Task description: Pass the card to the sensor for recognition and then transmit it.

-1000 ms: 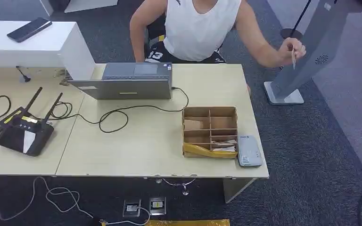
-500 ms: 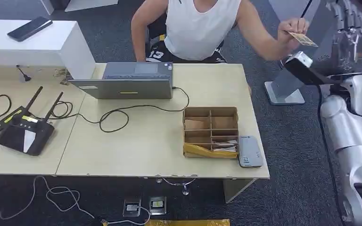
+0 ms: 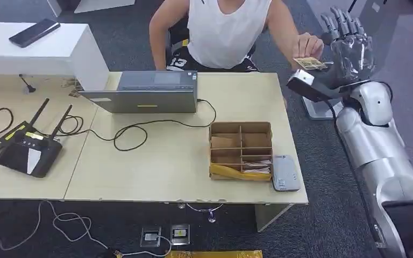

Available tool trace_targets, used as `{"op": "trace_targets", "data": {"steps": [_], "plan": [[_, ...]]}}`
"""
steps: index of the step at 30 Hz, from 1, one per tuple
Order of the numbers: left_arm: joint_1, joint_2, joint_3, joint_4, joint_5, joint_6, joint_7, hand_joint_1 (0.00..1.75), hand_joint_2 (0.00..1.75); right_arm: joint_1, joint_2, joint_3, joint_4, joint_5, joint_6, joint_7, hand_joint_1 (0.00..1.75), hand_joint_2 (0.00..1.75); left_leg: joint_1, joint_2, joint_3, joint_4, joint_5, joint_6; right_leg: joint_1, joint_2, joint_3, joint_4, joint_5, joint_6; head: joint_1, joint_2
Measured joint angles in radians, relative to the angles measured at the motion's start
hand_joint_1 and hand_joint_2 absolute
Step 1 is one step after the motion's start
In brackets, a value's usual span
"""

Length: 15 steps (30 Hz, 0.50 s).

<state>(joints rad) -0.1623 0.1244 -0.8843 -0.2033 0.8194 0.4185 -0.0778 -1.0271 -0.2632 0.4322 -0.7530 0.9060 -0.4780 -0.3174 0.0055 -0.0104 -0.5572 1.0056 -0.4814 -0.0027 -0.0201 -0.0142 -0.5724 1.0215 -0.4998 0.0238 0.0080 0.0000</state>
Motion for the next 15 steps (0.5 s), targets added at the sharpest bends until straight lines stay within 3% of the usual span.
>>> {"op": "trace_targets", "data": {"steps": [4, 5, 6, 15], "plan": [[0.001, 0.000, 0.000, 0.000, 0.000, 0.000, 0.000, 0.00, 0.00, 0.000, 0.005, 0.007, 0.012, 0.000, 0.000, 0.000, 0.05, 1.75, 0.000, 0.000, 0.000, 0.000, 0.000, 0.000, 0.000, 0.000, 0.000, 0.000, 0.000, 0.000, 0.000, 0.000], [0.001, 0.000, 0.000, 0.000, 0.000, 0.000, 0.000, 0.00, 0.00, 0.000, 0.006, 0.008, 0.015, 0.000, 0.001, 0.000, 0.65, 1.75, 0.000, 0.000, 0.000, 0.000, 0.000, 0.000, 0.000, 0.000, 0.000, 0.000, 0.000, 0.000, 0.000, 0.000], [0.001, 0.000, 0.000, 0.000, 0.000, 0.000, 0.000, 0.00, 0.00, 0.000, 0.007, 0.009, 0.018, -0.001, 0.002, 0.000, 1.75, 1.75, 0.000, 0.000, 0.000, 0.000, 0.000, 0.000, 0.000, 0.000, 0.000, 0.000, 0.000, 0.000, 0.000, 0.000], [0.001, 0.002, 0.000, 0.000, 0.000, -0.002, 0.001, 0.00, 0.00, 0.000, 0.011, 0.023, 0.044, -0.006, 0.035, 0.000, 1.75, 1.75, 0.000, 0.000, 0.000, 0.000, 0.000, 0.000, 0.000, 0.001, 0.000, 0.000, 0.000, 0.000, 0.000, 0.000]]}}
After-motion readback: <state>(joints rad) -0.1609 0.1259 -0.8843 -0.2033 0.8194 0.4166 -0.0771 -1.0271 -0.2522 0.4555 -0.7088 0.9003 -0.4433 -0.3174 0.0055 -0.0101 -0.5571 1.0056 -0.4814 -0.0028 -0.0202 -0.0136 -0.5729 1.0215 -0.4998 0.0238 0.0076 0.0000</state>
